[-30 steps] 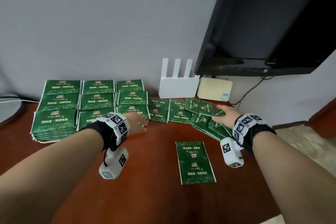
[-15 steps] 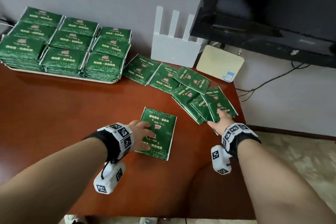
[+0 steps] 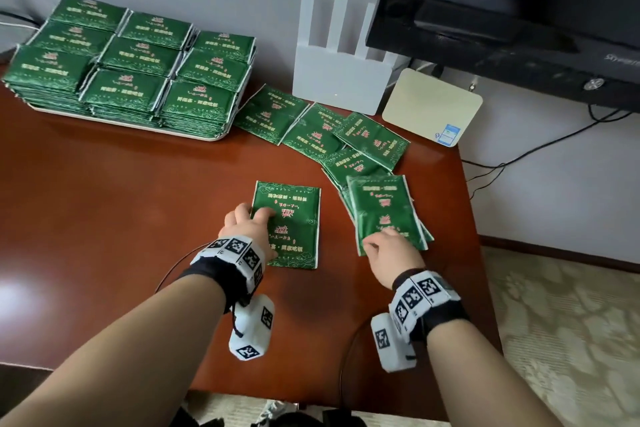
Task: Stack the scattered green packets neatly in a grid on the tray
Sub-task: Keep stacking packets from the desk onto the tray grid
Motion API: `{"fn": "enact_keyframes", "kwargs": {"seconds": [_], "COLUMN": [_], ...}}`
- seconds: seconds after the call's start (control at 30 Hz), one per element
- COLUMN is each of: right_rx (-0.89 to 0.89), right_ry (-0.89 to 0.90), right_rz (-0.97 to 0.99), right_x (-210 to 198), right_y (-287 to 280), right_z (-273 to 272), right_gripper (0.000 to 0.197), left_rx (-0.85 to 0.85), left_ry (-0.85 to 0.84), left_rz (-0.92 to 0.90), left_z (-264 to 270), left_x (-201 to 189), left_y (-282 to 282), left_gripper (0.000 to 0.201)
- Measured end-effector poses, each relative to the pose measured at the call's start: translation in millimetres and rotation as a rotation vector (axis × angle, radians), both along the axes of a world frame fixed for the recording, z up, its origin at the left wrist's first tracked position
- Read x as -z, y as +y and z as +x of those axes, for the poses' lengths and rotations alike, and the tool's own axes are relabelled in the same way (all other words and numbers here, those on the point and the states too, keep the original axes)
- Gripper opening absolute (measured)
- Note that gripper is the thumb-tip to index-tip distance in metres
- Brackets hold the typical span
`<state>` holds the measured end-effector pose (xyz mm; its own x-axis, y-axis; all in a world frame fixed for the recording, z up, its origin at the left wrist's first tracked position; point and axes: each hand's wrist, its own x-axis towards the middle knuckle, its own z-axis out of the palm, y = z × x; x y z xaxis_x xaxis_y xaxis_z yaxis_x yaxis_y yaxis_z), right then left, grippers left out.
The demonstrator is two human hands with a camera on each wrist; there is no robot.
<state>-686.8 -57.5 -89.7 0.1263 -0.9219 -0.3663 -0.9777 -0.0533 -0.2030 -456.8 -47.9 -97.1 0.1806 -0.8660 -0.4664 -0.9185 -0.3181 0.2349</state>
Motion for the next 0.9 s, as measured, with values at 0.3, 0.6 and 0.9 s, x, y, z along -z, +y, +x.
{"fn": "enact_keyframes", "kwargs": {"seconds": [0.3,0.6,0.9], "right_rx": [0.377,0.333,0.321], "right_ry": [-0.087,0.093,-0.151], "right_rz": [-0.02,0.142,0.104], "right_x": [1,-7,-21], "right_y": [-23,-42,-25], "right_z": [-19,-14,-14], "right_gripper": [0.063,0.064,0.038], "left_rx": [-0.264,-0.459,-0.345], "left_ry": [0.103,0.168,0.172], "left_rz": [0.068,0.079,0.073], "left_z": [-1,8,17], "left_x": [1,3,-6], "left_y": [-4,-8,-11], "left_gripper": [0.089,0.063,0.044]}}
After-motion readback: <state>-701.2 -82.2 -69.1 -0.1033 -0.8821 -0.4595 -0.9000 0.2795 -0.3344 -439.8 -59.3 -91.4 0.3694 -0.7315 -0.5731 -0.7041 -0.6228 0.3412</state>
